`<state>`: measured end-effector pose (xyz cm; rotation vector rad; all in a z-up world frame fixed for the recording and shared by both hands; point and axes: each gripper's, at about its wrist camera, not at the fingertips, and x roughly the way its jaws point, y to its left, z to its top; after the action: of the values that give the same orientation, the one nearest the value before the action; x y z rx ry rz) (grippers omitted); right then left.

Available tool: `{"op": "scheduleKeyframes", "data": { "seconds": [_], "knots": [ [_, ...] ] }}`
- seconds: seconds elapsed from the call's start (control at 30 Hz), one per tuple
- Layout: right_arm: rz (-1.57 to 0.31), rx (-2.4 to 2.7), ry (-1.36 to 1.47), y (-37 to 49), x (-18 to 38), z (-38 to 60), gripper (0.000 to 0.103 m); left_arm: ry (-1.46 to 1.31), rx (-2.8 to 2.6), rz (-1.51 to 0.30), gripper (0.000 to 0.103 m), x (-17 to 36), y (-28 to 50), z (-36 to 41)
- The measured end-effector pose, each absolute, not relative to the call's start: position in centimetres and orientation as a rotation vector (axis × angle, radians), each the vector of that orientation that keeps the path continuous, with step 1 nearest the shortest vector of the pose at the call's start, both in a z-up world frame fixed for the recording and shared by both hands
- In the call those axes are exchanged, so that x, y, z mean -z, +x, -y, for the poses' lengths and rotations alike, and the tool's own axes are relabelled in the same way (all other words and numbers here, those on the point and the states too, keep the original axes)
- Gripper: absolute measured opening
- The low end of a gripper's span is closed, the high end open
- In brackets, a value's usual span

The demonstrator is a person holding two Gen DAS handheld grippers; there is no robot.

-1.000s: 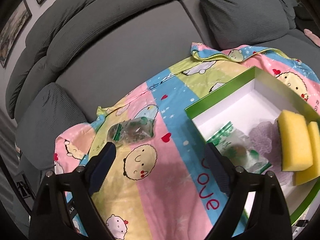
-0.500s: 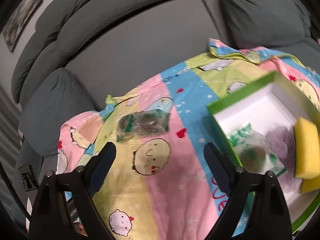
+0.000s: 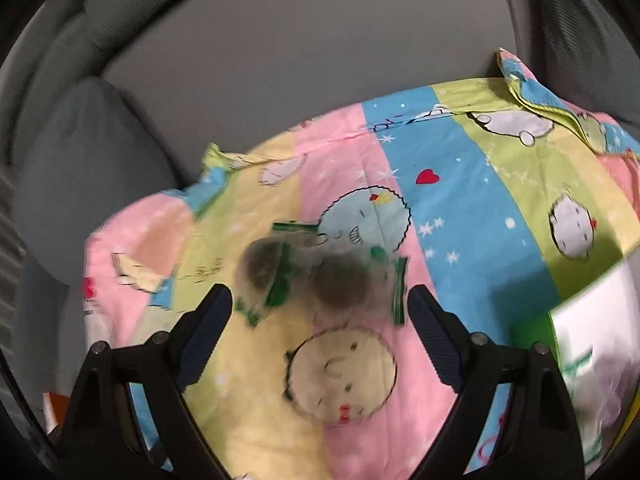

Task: Organize objects
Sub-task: 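Lower the right gripper onto the remaining clear plastic bag, then close the right gripper on the green-printed plastic bag and lift it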

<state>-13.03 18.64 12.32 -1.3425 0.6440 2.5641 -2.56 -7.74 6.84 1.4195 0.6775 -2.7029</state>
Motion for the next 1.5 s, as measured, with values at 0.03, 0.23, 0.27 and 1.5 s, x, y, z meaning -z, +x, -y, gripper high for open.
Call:
{"op": "scheduleKeyframes", "data": {
  "seconds": [0.03, 0.23, 0.27, 1.5],
  "knots": [
    [-0.617, -2.552, -1.369, -14.1, -11.7, -18.6, 0.089, 1.423, 2.699, -0.685, 0.069, -6.8, -2.5, 7.9],
    [-0.492, -2.437, -1.494, -18.4, -7.3, -18.6, 0.089, 1.42, 2.695, -0.704, 0.069, -6.7, -2.5, 8.6],
    [-0.465, -2.412, -1.513, -18.8, -6.6, -18.7, 0.089, 1.421, 2.696, -0.702, 0.069, -6.7, -2.6, 8.6],
    [-0.993, -2.48, -1.442, 0.2, -7.2, -17.4, 0.085, 1.723, 2.68, -0.724, 0.069, -4.7, -2.5, 6.2]
  ]
}}
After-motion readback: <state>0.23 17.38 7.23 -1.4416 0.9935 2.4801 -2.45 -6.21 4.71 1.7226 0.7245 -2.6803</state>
